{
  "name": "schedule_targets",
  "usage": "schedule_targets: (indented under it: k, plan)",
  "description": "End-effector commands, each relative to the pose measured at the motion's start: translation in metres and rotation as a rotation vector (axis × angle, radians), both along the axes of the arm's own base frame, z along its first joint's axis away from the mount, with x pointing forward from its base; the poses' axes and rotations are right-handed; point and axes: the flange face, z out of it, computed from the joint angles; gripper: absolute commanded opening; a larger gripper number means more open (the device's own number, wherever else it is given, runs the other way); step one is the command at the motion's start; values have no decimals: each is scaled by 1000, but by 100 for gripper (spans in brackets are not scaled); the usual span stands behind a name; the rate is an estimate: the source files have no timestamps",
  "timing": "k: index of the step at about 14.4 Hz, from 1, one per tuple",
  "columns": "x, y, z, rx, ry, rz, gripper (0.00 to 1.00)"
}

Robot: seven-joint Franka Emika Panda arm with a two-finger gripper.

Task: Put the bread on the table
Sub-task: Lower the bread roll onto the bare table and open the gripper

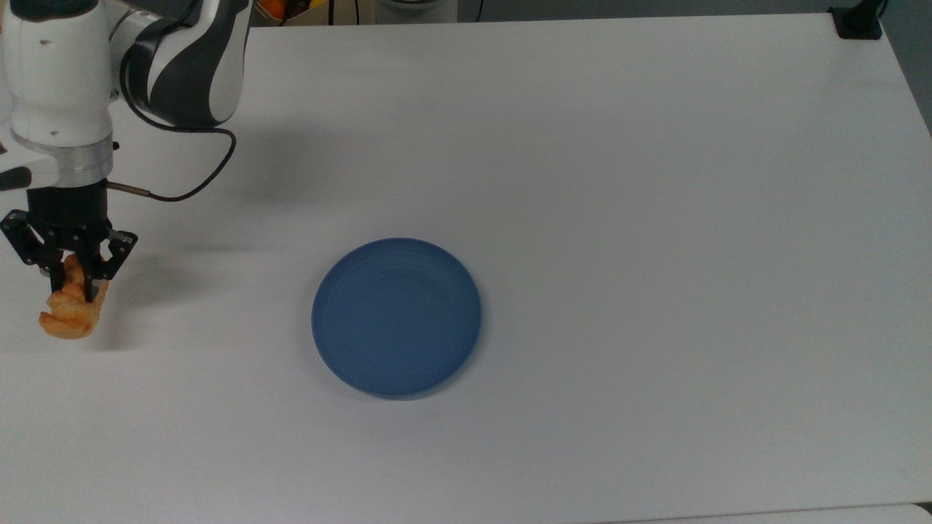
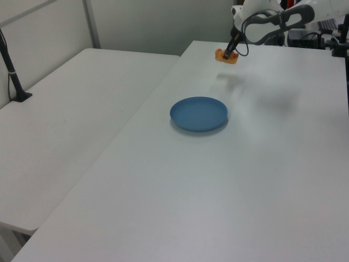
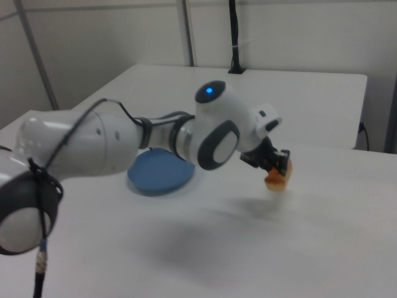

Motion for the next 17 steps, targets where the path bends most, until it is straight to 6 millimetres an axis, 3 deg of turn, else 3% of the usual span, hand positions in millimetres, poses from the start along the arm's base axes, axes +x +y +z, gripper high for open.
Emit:
schedule_targets:
  k: [1,5,7,9,10,12,14,15,17]
  plan:
    - [11,-27,-32,0,11,99,36]
    - [14,-25,-59,4,-5,114,36]
    - [13,-25,-59,6,-5,112,41]
    - [11,-28,-59,10,-5,103,91]
    - [10,-29,-60,11,-4,102,100]
    - [8,-32,-56,11,-9,96,100]
    - [6,-32,-28,5,-36,95,100]
    - [0,-36,1,5,-63,86,100]
    - [-8,-21,40,15,-76,97,100]
